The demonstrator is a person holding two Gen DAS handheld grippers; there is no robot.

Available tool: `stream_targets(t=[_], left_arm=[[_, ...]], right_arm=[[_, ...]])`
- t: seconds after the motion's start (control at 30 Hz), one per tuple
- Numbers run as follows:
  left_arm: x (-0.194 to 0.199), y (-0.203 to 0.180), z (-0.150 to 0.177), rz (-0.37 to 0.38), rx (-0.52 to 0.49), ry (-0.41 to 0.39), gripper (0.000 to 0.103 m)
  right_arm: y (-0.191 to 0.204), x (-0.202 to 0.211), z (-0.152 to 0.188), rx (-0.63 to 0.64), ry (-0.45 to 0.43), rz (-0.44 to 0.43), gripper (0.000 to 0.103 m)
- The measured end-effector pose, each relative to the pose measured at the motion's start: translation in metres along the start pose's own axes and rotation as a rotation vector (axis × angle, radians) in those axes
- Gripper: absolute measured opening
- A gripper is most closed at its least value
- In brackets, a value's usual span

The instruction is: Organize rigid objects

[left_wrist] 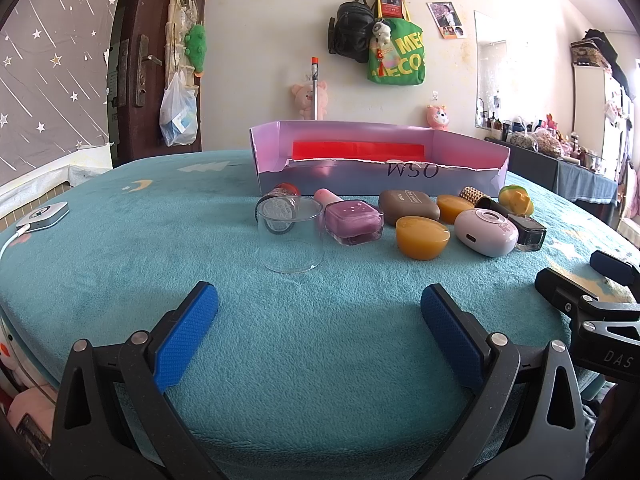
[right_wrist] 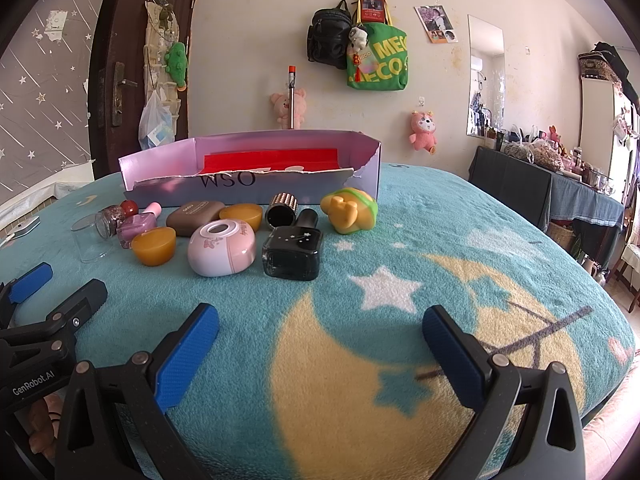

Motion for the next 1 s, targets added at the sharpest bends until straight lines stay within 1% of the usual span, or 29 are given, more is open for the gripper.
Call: stream_targets(t=[0.43, 0.63, 0.77, 0.83, 1.0], left_arm=[[0.0, 0.0, 0.0, 0.003, 0.002, 0.005, 0.103], [-0.001, 0.006, -0.007, 0.018, 0.017, 0.042, 0.103], [-0.004, 0.015, -0.013, 0.031, 0.052, 0.078, 0.103], [-0.006, 0.019, -0.017, 0.028, 0.063, 0.096, 0.103], [-0.008, 0.027, -0.025, 0.016, 0.072, 0.138, 0.103]], right_arm=[[-0.001, 0.0, 0.001, -0.001, 0.0, -0.001, 0.103], [0.0, 0.0, 0.005, -0.005, 0.025, -0.008, 0.103], [0.0, 0.0, -0.003, -0.008, 0.052, -0.013, 0.103], [-0.003, -0.002, -0.009, -0.009, 0.064, -0.014, 0.103], [-0.005, -0.001, -0.01, -0.022, 0.068, -0.011, 0.103]])
Point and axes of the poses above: each gripper's, at about its wrist camera, not at the fingertips, and x roughly against the way its jaws point, y to its left, z to its underside, the point moved 7 cm from there along -x, roughly the way its jaws point, and after that the axes turned 13 degrees about y, right-handed, at the moved point
